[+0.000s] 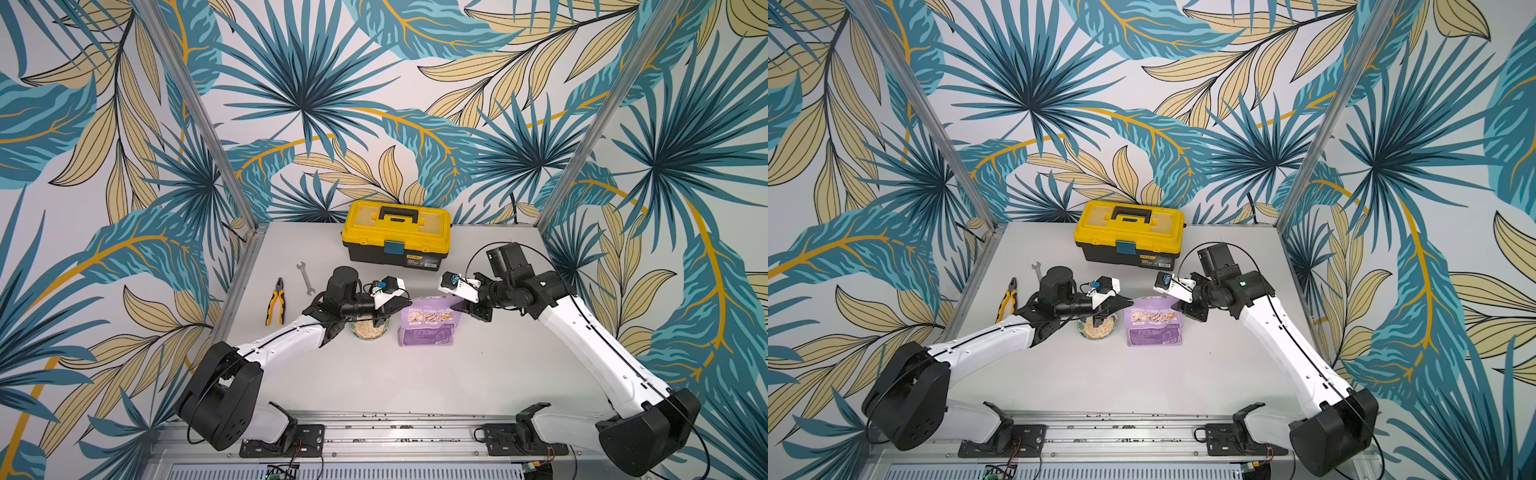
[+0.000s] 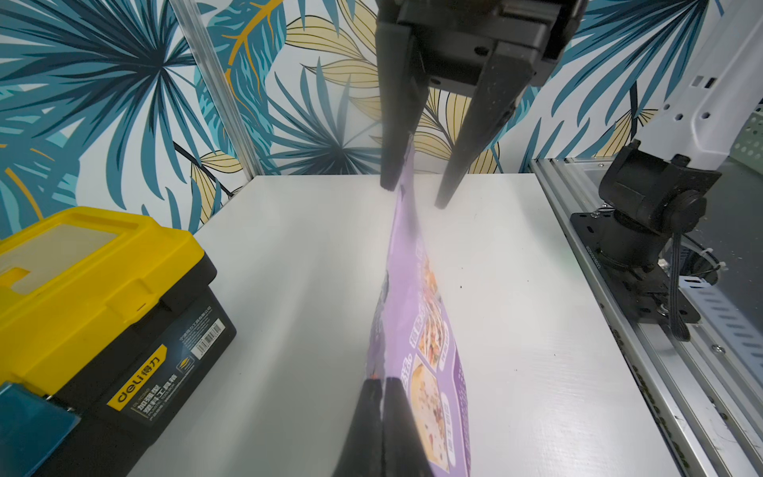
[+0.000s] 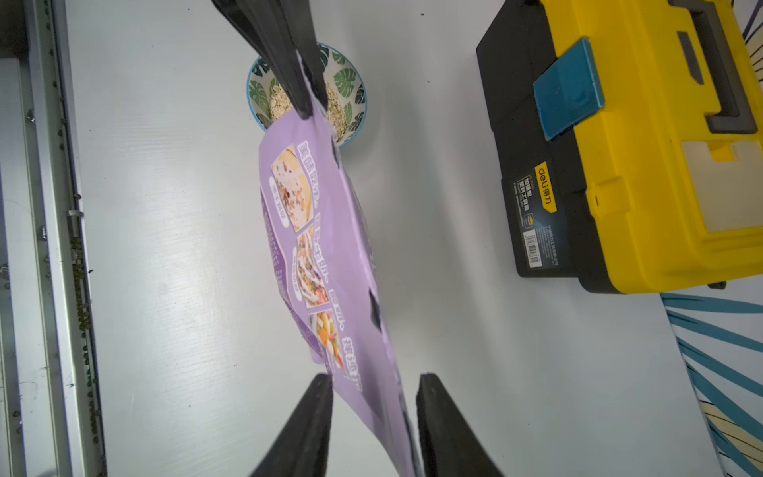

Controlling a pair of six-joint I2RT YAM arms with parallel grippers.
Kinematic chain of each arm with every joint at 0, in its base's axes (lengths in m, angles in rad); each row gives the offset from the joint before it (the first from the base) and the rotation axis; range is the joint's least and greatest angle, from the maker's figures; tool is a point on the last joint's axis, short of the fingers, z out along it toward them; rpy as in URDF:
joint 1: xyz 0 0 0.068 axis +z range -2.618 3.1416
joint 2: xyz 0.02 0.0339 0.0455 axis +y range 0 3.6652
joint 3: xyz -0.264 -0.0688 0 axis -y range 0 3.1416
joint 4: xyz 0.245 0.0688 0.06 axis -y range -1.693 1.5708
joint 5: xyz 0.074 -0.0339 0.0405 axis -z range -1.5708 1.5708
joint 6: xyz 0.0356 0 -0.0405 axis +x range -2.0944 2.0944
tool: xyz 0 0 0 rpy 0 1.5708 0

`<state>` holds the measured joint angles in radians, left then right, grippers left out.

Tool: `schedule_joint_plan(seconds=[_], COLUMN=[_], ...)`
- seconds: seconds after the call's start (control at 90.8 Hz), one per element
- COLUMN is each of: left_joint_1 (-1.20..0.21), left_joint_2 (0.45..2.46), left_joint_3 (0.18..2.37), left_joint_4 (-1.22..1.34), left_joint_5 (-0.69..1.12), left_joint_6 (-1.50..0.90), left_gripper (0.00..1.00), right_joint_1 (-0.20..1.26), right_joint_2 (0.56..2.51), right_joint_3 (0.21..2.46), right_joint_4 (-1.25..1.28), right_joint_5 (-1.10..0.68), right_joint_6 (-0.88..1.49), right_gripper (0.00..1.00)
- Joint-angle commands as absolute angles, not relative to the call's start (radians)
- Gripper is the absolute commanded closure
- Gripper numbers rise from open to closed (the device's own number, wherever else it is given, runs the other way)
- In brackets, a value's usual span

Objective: Pour the oats into the breakfast bowl
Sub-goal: Close the oats bag at the center of the board.

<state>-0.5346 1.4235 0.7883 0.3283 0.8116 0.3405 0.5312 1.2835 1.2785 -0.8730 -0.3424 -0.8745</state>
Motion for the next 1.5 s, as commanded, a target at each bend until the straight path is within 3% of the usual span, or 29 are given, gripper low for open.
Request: schedule_joint_plan(seconds=[0.0,0.132,0.209,0.242,0.319,0.474,0.551,0.606,0.661,0.705,0.837,0.892,0.936,0.969,1.002,1.013,1.101,1.2,1.244,1.31,1.365,1.432,1.487], left_joint_1=[-0.548,-0.554,-0.555,-0.555,-0.557,-0.555,-0.556,-0.555,-0.556,-0.556,-0.556,-0.556,-0.556,-0.556,-0.556,-0.557,-0.556,-0.557,-0.556,-0.556,-0.557,-0.557,-0.556], left_joint_2=[1.446,1.457,1.462,1.463,1.465,1.46,1.458,1.457,1.456,1.456,1.457,1.455,1.454,1.454,1.453,1.452,1.449,1.445,1.443,1.439,1.439,1.44,1.439], left_joint_3=[0.8,0.798,0.794,0.792,0.788,0.785,0.784,0.783,0.783,0.782,0.783,0.782,0.781,0.781,0.779,0.779,0.778,0.776,0.776,0.776,0.776,0.778,0.778], left_joint_4=[0.355,0.403,0.427,0.434,0.445,0.435,0.431,0.432,0.432,0.432,0.431,0.433,0.433,0.432,0.432,0.432,0.431,0.426,0.422,0.417,0.416,0.414,0.413], left_joint_5=[0.827,0.83,0.83,0.828,0.827,0.821,0.821,0.821,0.822,0.821,0.82,0.821,0.821,0.821,0.821,0.82,0.818,0.815,0.813,0.811,0.809,0.808,0.81], left_joint_6=[0.326,0.301,0.289,0.284,0.281,0.288,0.289,0.287,0.287,0.287,0.285,0.285,0.285,0.283,0.282,0.283,0.284,0.287,0.288,0.292,0.294,0.295,0.295], left_gripper=[1.0,1.0,1.0,1.0,1.0,1.0,1.0,1.0,1.0,1.0,1.0,1.0,1.0,1.0,1.0,1.0,1.0,1.0,1.0,1.0,1.0,1.0,1.0], right_joint_1=[0.564,0.611,0.622,0.623,0.623,0.612,0.59,0.574,0.565,0.561,0.558,0.553,0.548,0.543,0.538,0.538,0.533,0.52,0.511,0.503,0.5,0.492,0.486], right_joint_2=[1.335,1.405,1.436,1.444,1.451,1.43,1.41,1.401,1.392,1.389,1.371,1.36,1.352,1.349,1.349,1.349,1.341,1.323,1.317,1.308,1.296,1.287,1.286], right_joint_3=[1.312,1.354,1.37,1.372,1.37,1.346,1.33,1.324,1.319,1.318,1.312,1.304,1.301,1.301,1.306,1.307,1.303,1.288,1.286,1.282,1.275,1.261,1.256], right_joint_4=[-0.852,-0.844,-0.845,-0.846,-0.855,-0.856,-0.856,-0.862,-0.875,-0.886,-0.889,-0.878,-0.876,-0.882,-0.893,-0.896,-0.897,-0.891,-0.899,-0.904,-0.898,-0.89,-0.893], right_joint_5=[-0.384,-0.387,-0.394,-0.395,-0.386,-0.341,-0.326,-0.325,-0.32,-0.317,-0.309,-0.296,-0.286,-0.284,-0.287,-0.288,-0.279,-0.243,-0.236,-0.241,-0.245,-0.232,-0.226], right_joint_6=[-0.863,-0.869,-0.877,-0.879,-0.886,-0.889,-0.887,-0.886,-0.891,-0.892,-0.89,-0.889,-0.889,-0.894,-0.897,-0.896,-0.893,-0.892,-0.895,-0.896,-0.896,-0.892,-0.893], right_gripper=[0.59,0.59,0.66,0.73,1.0,1.0,0.85,0.82,0.87,0.99,1.0,0.79,0.73,0.79,0.99,1.0,1.0,0.8,0.82,1.0,1.0,0.81,0.85])
